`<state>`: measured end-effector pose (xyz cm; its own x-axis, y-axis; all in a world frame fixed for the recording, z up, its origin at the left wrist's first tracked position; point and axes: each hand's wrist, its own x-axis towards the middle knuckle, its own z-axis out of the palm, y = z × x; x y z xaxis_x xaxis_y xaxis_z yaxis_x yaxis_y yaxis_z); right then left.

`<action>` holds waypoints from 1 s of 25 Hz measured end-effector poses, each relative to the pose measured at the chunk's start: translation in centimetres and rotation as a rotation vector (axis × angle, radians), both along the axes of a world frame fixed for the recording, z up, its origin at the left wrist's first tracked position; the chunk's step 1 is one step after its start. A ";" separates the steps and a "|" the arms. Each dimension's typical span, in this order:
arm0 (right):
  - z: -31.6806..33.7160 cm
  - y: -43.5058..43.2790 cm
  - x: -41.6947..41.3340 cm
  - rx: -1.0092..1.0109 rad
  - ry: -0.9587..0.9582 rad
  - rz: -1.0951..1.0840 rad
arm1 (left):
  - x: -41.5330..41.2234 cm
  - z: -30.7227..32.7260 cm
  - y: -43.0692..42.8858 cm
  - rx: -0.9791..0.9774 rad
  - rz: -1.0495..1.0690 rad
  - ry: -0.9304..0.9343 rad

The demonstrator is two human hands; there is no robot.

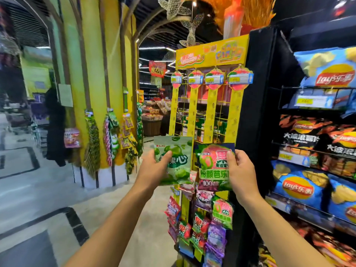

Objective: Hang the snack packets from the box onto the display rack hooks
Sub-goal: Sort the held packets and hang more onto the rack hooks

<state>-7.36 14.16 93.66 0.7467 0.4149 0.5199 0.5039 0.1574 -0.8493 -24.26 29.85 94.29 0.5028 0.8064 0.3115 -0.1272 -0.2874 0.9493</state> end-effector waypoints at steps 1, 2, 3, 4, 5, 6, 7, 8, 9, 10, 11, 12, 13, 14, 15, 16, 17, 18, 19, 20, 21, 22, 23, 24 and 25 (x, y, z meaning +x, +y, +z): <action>-0.2 1.0 -0.8 -0.008 0.002 -0.024 | -0.6 0.0 1.1 0.002 -0.021 0.002; -0.2 1.8 -1.7 -0.010 0.005 -0.044 | -1.1 0.0 2.0 0.000 -0.030 0.004; -0.4 2.7 -2.4 -0.009 0.015 -0.063 | -1.6 -0.1 3.2 -0.012 -0.042 0.002; -0.5 3.5 -3.2 -0.011 0.026 -0.080 | -2.0 -0.2 4.3 -0.020 -0.054 0.008; -0.7 4.3 -3.7 -0.019 0.037 -0.094 | -2.2 -0.3 5.3 -0.030 -0.070 0.009; -0.8 5.0 -4.1 -0.030 0.048 -0.108 | -2.3 -0.4 6.3 -0.037 -0.085 0.017; -0.9 5.7 -4.2 -0.035 0.062 -0.126 | -2.1 -0.5 7.2 -0.050 -0.105 0.018; -0.9 6.3 -4.2 -0.034 0.078 -0.140 | -1.7 -0.6 7.9 -0.060 -0.124 0.026; -1.1 6.8 -3.9 -0.028 0.099 -0.153 | -1.2 -0.7 8.5 -0.065 -0.137 0.025; -1.1 7.1 -3.6 -0.026 0.119 -0.163 | -0.6 -0.9 9.1 -0.068 -0.144 0.024; -1.3 7.6 -3.0 -0.032 0.131 -0.183 | 0.2 -1.1 9.7 -0.070 -0.155 0.025; -1.4 8.0 -2.4 -0.034 0.131 -0.201 | 1.0 -1.3 10.2 -0.074 -0.169 0.031; -1.7 8.5 -1.6 -0.032 0.129 -0.213 | 2.0 -1.7 10.8 -0.084 -0.189 0.034; -1.9 9.0 -0.8 -0.033 0.122 -0.225 | 3.0 -2.0 11.4 -0.093 -0.208 0.041; -2.2 9.5 0.3 -0.035 0.112 -0.242 | 4.2 -2.2 12.0 -0.090 -0.225 0.054; -2.5 10.0 1.5 -0.037 0.102 -0.261 | 5.4 -2.3 12.6 -0.083 -0.241 0.071; -2.7 10.6 2.9 -0.039 0.091 -0.282 | 6.9 -2.4 13.3 -0.073 -0.251 0.084; -2.9 11.0 4.2 -0.037 0.075 -0.298 | 8.1 -2.3 13.8 -0.064 -0.258 0.093; -3.0 11.4 5.4 -0.035 0.069 -0.315 | 9.3 -2.4 14.4 -0.049 -0.260 0.103; -3.1 11.8 6.7 -0.023 0.066 -0.325 | 10.7 -2.3 14.8 -0.041 -0.267 0.114; -3.2 12.2 8.1 -0.012 0.073 -0.340 | 12.1 -2.2 15.3 -0.027 -0.272 0.123; -3.3 12.4 9.3 -0.009 0.077 -0.355 | 13.3 -2.0 15.7 -0.011 -0.277 0.139; -3.4 12.6 10.5 -0.010 0.075 -0.373 | 14.8 -2.1 16.3 0.011 -0.280 0.148; -3.5 12.7 11.7 -0.007 0.067 -0.392 | 16.0 -1.9 16.6 0.027 -0.291 0.156; -3.7 12.7 12.8 0.001 0.067 -0.415 | 17.2 -1.9 16.8 0.043 -0.307 0.152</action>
<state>5.46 26.90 89.98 0.8824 0.0715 0.4651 0.4687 -0.0466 -0.8821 -7.03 46.70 92.44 0.7631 0.5982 0.2446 -0.0715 -0.2981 0.9519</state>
